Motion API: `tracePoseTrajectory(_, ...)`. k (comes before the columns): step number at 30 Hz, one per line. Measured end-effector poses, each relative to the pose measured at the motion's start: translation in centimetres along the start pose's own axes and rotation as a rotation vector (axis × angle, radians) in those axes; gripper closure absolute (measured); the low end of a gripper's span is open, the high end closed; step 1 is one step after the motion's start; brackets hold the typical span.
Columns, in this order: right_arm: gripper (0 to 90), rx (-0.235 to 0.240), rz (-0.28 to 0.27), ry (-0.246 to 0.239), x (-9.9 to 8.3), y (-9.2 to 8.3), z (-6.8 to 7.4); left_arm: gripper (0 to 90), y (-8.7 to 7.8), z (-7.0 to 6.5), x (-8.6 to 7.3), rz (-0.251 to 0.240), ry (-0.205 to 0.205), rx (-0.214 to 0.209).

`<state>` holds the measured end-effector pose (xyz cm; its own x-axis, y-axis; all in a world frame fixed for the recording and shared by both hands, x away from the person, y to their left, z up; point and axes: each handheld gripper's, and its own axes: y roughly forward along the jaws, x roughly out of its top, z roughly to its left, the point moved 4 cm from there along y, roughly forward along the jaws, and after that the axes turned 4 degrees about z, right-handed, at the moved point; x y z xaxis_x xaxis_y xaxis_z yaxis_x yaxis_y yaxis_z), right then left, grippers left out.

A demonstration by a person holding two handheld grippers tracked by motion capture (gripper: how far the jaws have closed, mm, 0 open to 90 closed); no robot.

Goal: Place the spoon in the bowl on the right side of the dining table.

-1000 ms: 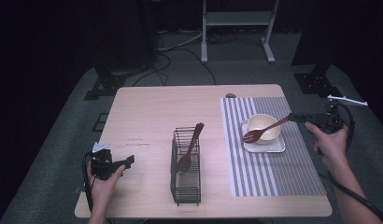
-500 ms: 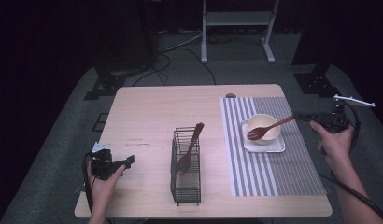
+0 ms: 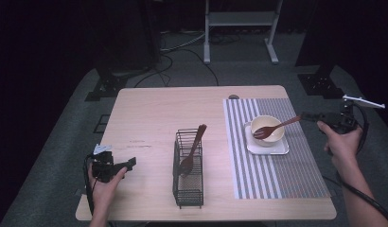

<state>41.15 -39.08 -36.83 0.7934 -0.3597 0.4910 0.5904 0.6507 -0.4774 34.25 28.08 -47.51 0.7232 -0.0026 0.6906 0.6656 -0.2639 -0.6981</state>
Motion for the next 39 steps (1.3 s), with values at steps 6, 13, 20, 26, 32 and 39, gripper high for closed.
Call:
tracePoseTrajectory(6,83.3,-0.007,-0.013,0.004,0.1,-0.3,-0.2,1.8,0.0,0.0,0.0,0.001,0.002,0.0)
tracePoseTrajectory(13,83.3,-0.019,-0.025,0.014,0.2,-0.5,-0.6,1.8,0.0,0.0,0.0,0.0,0.001,0.0)
tracePoseTrajectory(20,83.3,-0.037,-0.042,0.02,0.2,-0.7,-1.0,1.9,0.0,0.0,0.0,0.0,0.001,0.0)
tracePoseTrajectory(26,83.3,-0.052,-0.052,0.025,0.1,-0.7,-1.6,1.8,0.0,-0.1,0.0,-0.001,0.003,0.001)
tracePoseTrajectory(32,83.3,-0.068,-0.063,0.02,-0.1,-0.6,-2.0,1.8,0.1,-0.1,0.0,0.003,0.006,0.001)
tracePoseTrajectory(39,83.3,-0.083,-0.06,0.019,-0.3,-0.1,-2.3,1.8,0.1,-0.1,0.0,0.004,0.004,0.0)
